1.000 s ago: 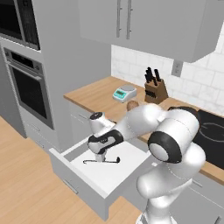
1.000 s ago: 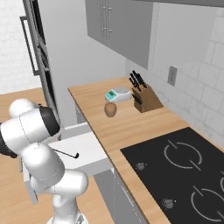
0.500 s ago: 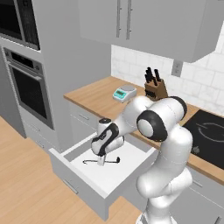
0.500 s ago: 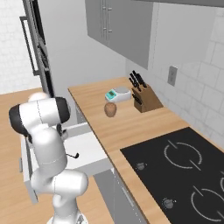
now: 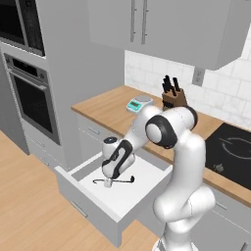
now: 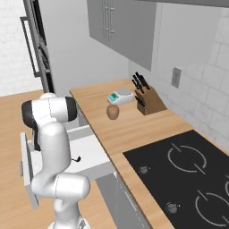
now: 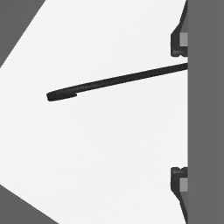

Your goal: Pick the ladle from the drawer and place it on the counter.

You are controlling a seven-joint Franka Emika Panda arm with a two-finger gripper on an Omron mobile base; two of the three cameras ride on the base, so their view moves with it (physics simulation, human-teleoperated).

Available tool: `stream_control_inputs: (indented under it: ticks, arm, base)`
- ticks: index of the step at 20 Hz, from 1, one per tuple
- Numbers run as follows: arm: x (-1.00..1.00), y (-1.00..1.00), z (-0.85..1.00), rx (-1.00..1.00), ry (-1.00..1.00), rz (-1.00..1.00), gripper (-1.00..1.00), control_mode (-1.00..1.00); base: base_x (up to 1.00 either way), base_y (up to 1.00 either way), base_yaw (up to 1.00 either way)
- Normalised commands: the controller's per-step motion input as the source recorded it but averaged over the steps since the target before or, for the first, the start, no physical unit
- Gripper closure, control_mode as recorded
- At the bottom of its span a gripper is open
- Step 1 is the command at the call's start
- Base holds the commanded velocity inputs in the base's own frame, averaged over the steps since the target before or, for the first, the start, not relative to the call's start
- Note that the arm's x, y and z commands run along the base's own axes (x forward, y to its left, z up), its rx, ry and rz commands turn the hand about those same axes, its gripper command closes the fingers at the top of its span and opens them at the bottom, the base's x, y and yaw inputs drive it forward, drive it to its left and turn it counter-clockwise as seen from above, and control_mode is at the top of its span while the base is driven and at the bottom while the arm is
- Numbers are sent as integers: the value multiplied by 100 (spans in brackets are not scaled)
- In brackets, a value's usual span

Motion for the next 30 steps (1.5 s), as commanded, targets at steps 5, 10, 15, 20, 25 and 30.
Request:
stream_control_inputs:
  ticks: [5,10,15,20,25,30]
  arm:
    - [38,-18,-27,0,6,0,-100,-100]
    - [23,-17,-41,0,9,1,-100,-100]
    - [17,0,-47,0,6,0,-100,-100]
    - [4,12,-53,0,2,1,100,-100]
    - [-20,57,-63,-6,2,7,100,-100]
    - [-72,30,-14,-2,-9,4,100,-100]
  base:
    - [0,0,0]
    - [0,0,0]
    - [0,0,0]
    - [0,0,0]
    - [0,0,0]
    - [0,0,0]
